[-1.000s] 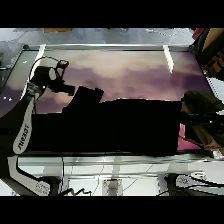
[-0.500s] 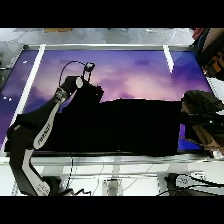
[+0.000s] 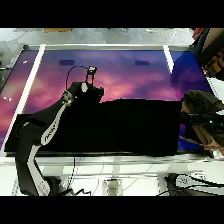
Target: Fold the clothes and pants, and hang the long-sleeved shirts on hangers.
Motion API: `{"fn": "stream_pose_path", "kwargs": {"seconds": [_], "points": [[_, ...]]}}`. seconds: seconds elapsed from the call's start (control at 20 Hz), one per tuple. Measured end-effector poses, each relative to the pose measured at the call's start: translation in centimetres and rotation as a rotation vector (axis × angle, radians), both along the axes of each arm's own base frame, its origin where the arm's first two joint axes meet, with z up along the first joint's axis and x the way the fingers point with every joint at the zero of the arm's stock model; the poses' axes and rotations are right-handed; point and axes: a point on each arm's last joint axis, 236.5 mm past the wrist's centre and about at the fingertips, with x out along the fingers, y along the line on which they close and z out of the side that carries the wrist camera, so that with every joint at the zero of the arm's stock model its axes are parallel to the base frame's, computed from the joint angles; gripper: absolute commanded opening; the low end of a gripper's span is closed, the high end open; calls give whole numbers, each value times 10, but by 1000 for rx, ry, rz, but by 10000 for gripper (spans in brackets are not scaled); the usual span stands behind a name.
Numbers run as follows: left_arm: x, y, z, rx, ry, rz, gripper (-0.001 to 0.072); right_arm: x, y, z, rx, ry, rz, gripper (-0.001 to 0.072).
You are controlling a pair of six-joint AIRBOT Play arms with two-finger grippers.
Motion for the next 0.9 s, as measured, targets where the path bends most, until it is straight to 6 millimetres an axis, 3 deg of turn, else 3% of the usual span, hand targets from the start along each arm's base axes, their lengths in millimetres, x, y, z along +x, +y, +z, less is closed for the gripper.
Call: {"fn": "stream_pose_path", "kwargs": {"seconds": [0.05,0.1,0.2,0.25,0.55,0.9], "points": [[2,0,-1,-11,1,16,504,0,0,0,0,0,0,29],[3,0,-3,-15,-1,24,395,0,0,0,0,0,0,29],[5,2,-6,-11,-3,34,75,0,0,0,0,0,0,29],[6,3,-6,-7,-7,36,12,0,0,0,0,0,0,29],[8,5,1,-2,-22,40,8,0,0,0,1,0,1,30],[14,19,75,66,-164,11,17,-1,1,0,4,2,3,29]]}}
